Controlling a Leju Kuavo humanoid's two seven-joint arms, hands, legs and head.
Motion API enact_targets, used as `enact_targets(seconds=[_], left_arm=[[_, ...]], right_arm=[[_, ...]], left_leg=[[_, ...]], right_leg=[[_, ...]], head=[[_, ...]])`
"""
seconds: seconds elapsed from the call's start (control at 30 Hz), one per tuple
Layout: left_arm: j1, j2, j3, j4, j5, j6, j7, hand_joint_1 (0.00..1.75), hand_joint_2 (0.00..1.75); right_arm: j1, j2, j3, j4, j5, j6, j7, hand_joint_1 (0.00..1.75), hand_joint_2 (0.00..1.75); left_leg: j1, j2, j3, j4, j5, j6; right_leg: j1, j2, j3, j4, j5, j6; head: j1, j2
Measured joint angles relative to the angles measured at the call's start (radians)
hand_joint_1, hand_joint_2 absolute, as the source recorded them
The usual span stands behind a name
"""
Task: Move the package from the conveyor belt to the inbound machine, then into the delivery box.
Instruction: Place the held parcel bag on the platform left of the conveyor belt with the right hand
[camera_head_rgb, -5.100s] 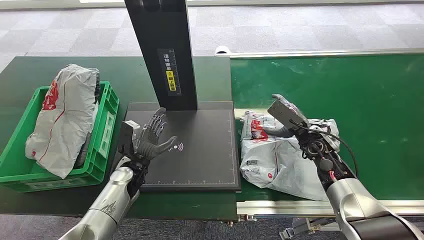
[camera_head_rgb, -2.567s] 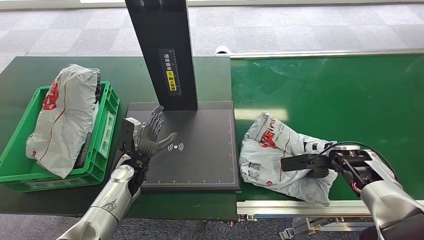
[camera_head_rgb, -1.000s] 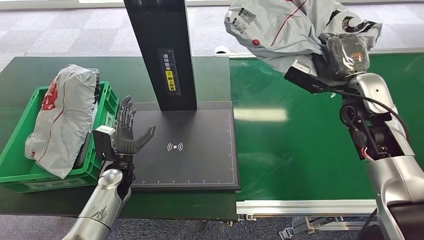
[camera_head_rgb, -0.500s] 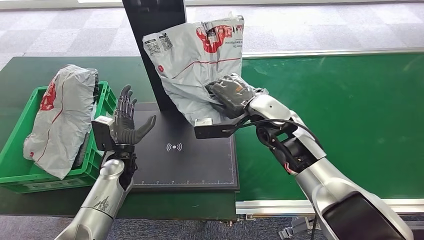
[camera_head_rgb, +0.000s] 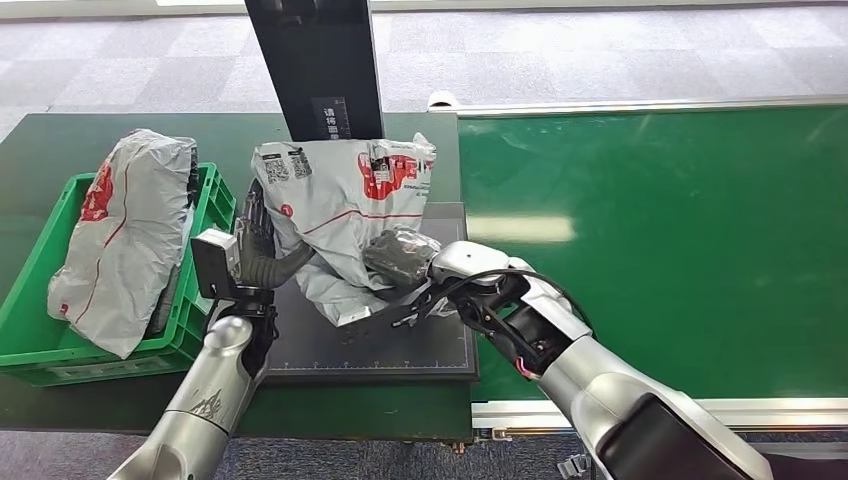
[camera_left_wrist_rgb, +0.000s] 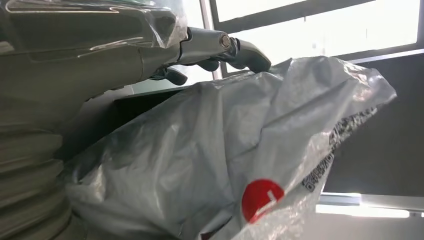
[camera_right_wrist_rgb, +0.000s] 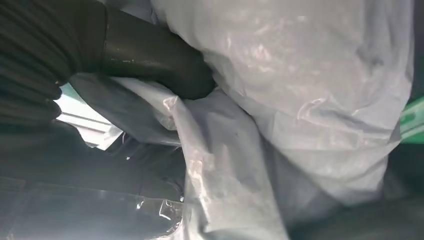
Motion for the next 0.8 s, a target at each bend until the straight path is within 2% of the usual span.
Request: enact_targets(seconds=[0.2,0.37,0.47,0.53,0.67,0.8], left_arm=[[-0.002,0.0,-0.001,0.013,0.007,0.0,0.0,0.0,1.75],[-0.003,0.0,-0.004,0.021,0.009,0.0,0.012,0.0,1.75],[-0.004,-0.001,-0.007,0.025,0.009,0.007,0.023,0.0,1.75],[-0.005,-0.001,-0.009,0.026,0.0,0.037,0.022,0.0,1.75],[-0.005,0.0,-0.005,0.015,-0.048,0.191,-0.01,0.0,1.75],[-0.007,0.006,0.003,-0.007,-0.062,0.219,-0.011,0.0,1.75]], right_arm=[[0.0,0.01,0.028,0.025,-0.001,0.022,-0.002,1.75,1.75],[-0.009,0.014,0.064,0.037,-0.018,0.174,0.019,1.75,1.75],[-0.021,0.015,0.094,0.042,-0.023,0.227,0.049,1.75,1.75],[-0.032,0.014,0.113,0.045,-0.029,0.249,0.067,1.75,1.75],[-0.05,0.0,0.145,0.047,-0.066,0.265,0.082,1.75,1.75],[-0.056,-0.015,0.169,0.047,-0.083,0.27,0.084,1.75,1.75]], left_leg=[[0.0,0.0,0.0,0.0,0.0,0.0],[0.0,0.0,0.0,0.0,0.0,0.0],[0.0,0.0,0.0,0.0,0.0,0.0],[0.0,0.0,0.0,0.0,0.0,0.0],[0.0,0.0,0.0,0.0,0.0,0.0],[0.0,0.0,0.0,0.0,0.0,0.0]], right_leg=[[0.0,0.0,0.0,0.0,0.0,0.0],[0.0,0.0,0.0,0.0,0.0,0.0],[0.0,0.0,0.0,0.0,0.0,0.0],[0.0,0.0,0.0,0.0,0.0,0.0],[0.0,0.0,0.0,0.0,0.0,0.0],[0.0,0.0,0.0,0.0,0.0,0.0]], head=[[0.0,0.0],[0.0,0.0],[0.0,0.0],[0.0,0.0],[0.0,0.0],[0.0,0.0]])
